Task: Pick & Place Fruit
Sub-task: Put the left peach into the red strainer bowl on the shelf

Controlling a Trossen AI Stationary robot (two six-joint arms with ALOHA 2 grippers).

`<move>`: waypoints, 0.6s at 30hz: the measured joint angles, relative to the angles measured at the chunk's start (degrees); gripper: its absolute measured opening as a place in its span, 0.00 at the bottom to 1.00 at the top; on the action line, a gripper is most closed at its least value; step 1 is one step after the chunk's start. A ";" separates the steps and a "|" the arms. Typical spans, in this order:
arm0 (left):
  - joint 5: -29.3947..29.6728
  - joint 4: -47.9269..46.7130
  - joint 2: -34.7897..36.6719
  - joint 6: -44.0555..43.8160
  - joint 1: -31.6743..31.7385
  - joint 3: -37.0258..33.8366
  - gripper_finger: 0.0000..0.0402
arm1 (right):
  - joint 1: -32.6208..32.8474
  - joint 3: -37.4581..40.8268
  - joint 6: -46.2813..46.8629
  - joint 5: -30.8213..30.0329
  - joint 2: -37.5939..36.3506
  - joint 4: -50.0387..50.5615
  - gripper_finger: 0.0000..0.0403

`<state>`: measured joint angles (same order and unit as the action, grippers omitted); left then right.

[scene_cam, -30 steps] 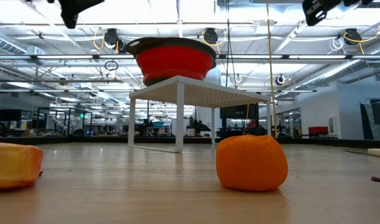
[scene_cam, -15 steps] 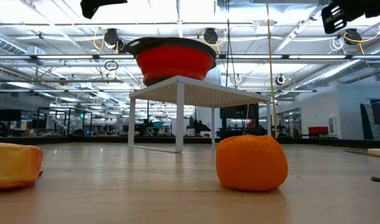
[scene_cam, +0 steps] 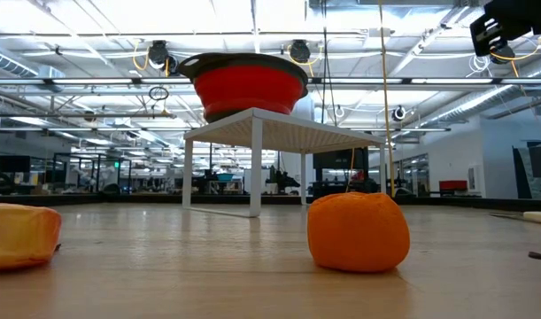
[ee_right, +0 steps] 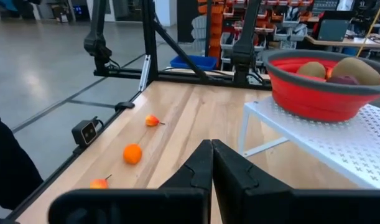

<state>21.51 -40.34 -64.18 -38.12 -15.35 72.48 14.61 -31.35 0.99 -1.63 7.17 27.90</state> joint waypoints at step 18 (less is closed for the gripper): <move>-12.88 -12.70 -17.85 -33.58 -9.37 10.68 0.67 | 0.00 7.69 2.84 0.00 -6.99 -3.53 0.00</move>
<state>8.63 -53.04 -82.03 -71.69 -24.72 83.15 14.61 -23.65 3.83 -1.63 0.18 24.37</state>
